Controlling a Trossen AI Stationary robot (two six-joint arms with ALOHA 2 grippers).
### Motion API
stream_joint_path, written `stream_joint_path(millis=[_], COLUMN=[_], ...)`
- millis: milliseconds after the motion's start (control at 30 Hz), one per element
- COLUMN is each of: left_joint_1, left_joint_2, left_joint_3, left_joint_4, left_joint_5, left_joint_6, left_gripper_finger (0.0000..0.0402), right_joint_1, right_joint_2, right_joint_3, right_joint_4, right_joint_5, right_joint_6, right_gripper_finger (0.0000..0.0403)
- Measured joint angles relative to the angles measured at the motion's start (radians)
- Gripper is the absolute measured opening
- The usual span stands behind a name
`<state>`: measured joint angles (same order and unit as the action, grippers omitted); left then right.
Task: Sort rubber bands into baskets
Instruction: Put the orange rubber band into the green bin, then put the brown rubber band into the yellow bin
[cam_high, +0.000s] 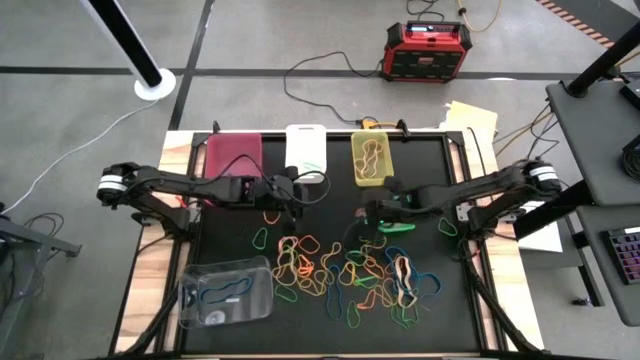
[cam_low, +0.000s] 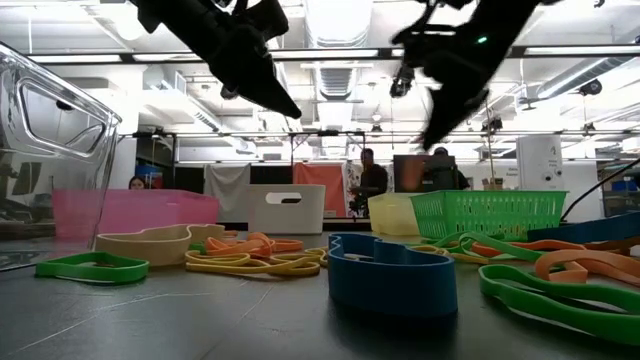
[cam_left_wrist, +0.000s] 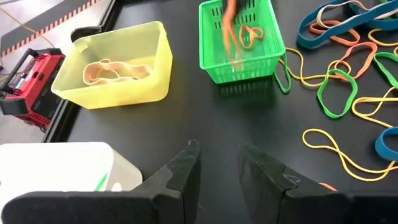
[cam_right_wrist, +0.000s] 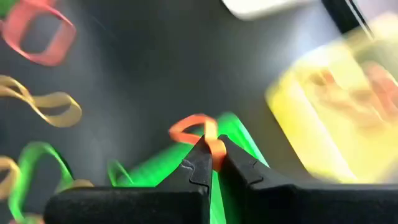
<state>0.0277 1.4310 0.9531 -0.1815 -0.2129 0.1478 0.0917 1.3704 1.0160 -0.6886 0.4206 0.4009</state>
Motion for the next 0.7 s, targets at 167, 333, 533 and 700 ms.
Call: stream_joint_path(millis=[167,333,533,700], left_joint_1=[0.0,0.0,0.0,0.0], left_joint_2=[0.011,0.012,0.012,0.012], left_joint_3=[0.0,0.0,0.0,0.0], left_joint_4=[-0.017,-0.021,-0.025,-0.032], left_joint_5=[0.002,0.003,0.005,0.023], left_joint_6=[0.0,0.0,0.0,0.0], left_gripper_finger=[0.0088,0.0088,0.0088,0.0088], right_joint_1=[0.0,-0.001,-0.001,-0.001], right_joint_2=[-0.067,-0.098,-0.098,-0.094], right_joint_3=[-0.001,-0.044,-0.076,-0.077], right_joint_4=[-0.167,-0.178,-0.191,-0.186], right_joint_5=[-0.002,-0.029,-0.028,-0.027], right_joint_6=[0.131,0.174,0.235,0.236], right_gripper_finger=[0.001,0.0033,0.0099,0.0144])
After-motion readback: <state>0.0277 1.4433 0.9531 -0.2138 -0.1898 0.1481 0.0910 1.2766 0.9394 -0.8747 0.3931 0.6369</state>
